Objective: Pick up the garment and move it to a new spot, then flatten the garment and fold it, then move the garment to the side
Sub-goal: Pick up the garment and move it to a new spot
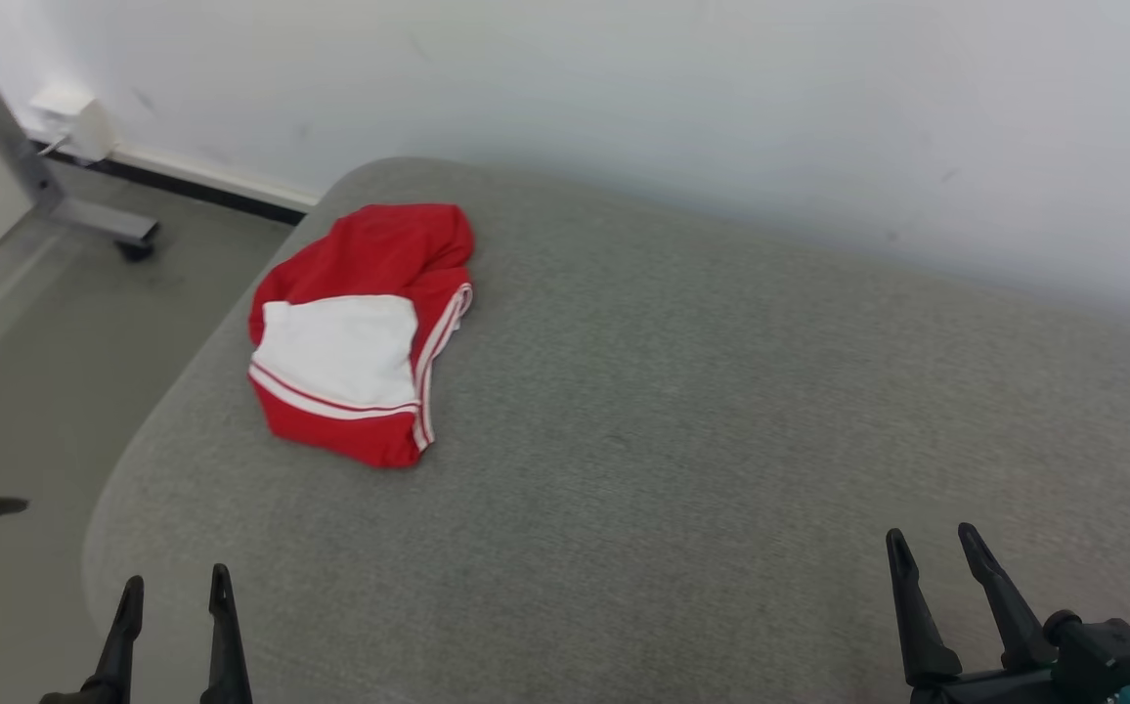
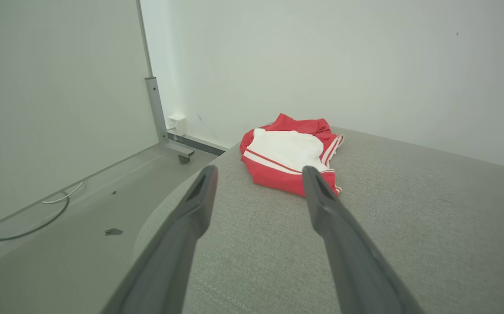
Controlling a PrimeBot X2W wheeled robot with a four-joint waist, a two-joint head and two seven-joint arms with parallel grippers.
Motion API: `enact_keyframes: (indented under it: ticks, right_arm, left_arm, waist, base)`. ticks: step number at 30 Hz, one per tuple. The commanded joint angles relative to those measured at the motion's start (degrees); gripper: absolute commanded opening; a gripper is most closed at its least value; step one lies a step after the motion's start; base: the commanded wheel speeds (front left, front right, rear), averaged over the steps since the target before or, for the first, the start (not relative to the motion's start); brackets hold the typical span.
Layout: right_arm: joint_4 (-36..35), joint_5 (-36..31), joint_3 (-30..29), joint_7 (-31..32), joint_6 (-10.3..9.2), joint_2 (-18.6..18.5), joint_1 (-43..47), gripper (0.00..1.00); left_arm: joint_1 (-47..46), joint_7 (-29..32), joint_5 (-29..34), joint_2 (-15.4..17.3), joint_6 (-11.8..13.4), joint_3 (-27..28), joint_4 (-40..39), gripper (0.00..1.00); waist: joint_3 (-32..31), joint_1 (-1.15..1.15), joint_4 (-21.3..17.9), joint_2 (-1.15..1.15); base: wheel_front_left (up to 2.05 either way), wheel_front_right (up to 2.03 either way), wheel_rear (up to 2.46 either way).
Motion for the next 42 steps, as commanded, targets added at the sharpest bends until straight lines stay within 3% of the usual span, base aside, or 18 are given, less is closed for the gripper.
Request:
enact_keyframes:
  ticks: [1, 15, 21, 29, 42]
  right_arm:
    - [-0.1, 0.0, 0.1, 0.0, -0.16, -0.4, -0.3, 1.00]
    - [0.6, 0.3, 1.3, 0.0, -0.16, -0.6, -1.1, 1.00]
    - [0.0, -0.3, 0.2, -0.1, -0.16, -1.1, -1.5, 1.00]
    - [-2.0, -1.0, -3.1, 1.0, -0.15, -3.1, -2.8, 1.00]
    - [-7.9, 0.1, -10.6, 1.1, -0.15, -7.2, -6.7, 1.00]
  left_arm:
    - [0.6, 0.0, -0.2, -0.1, 0.2, 0.2, -0.2, 1.00]
    - [1.3, 0.0, -0.8, -0.3, 0.6, 1.9, -0.3, 1.00]
    - [-2.2, 0.0, -1.6, -0.2, 0.2, 2.1, 0.4, 1.00]
    - [-16.7, 0.0, -2.6, 2.2, -1.3, 2.1, 4.1, 1.00]
    - [-44.6, 4.5, -4.6, 10.9, -0.1, 4.9, 13.7, 1.00]
  waist:
    - [0.9, -0.01, 3.9, 0.00]
    - [1.1, -0.01, 5.1, 0.00]
    - [2.3, -0.01, 2.6, 0.00]
    - [7.2, -0.01, -3.2, 0.00]
    - [23.1, -0.01, -18.4, 0.00]
  base:
    - [0.00, 0.00, 0.00]
    - [0.00, 0.00, 0.00]
    - [0.00, 0.00, 0.00]
    - [0.00, 0.00, 0.00]
    - [0.00, 0.00, 0.00]
